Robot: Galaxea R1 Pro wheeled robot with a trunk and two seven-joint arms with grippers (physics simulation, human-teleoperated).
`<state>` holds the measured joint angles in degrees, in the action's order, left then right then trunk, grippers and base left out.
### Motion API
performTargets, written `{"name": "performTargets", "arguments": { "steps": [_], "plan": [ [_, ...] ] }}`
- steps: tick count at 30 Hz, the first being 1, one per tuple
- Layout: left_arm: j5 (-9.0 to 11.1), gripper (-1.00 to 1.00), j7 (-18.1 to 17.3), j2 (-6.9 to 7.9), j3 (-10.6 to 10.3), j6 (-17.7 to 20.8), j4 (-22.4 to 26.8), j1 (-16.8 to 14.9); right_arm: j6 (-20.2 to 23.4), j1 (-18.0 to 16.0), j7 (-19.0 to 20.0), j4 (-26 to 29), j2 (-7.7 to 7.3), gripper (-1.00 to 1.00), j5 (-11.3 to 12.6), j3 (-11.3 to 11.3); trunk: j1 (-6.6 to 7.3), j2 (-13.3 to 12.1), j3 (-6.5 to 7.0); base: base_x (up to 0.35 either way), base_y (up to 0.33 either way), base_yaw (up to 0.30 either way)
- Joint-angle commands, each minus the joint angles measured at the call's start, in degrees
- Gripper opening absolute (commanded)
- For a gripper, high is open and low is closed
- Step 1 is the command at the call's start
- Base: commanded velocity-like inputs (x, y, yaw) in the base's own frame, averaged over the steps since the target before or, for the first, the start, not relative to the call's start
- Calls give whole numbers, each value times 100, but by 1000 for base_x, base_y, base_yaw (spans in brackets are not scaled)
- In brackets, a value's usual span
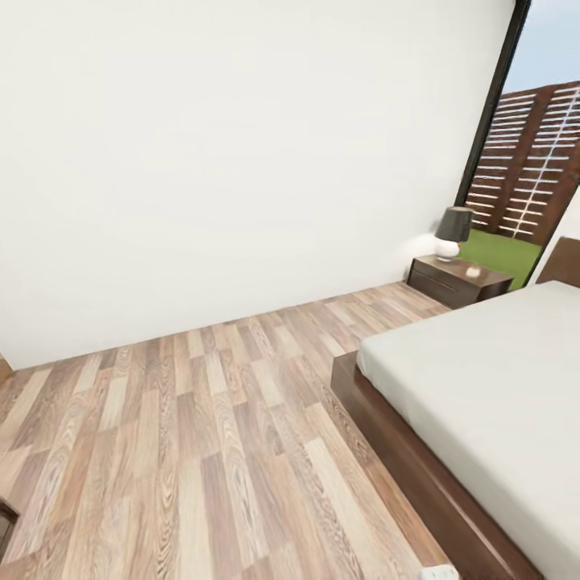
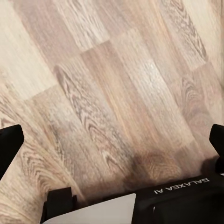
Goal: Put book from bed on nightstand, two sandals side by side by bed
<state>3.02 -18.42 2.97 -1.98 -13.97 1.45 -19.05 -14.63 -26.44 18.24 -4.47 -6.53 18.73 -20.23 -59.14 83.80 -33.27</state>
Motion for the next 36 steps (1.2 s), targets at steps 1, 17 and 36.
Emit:
{"name": "performTargets", "arguments": {
  "steps": [1,17,36],
  "plan": [
    [32,100,-21,2,-21,-17,-4,-3,-33,-11,38,-25,3,100,61,-45,0,3,-8,1,1,-262],
    [32,100,-21,2,-21,-17,-4,-3,-31,-11,34,-28,3,100,61,-43,0,3,-52,0,0,-262],
    [32,100,-21,2,-21,-15,-4,-3,-35,-11,37,-27,3,100,61,-44,0,3,-103,0,0,-262]
  ]
}}
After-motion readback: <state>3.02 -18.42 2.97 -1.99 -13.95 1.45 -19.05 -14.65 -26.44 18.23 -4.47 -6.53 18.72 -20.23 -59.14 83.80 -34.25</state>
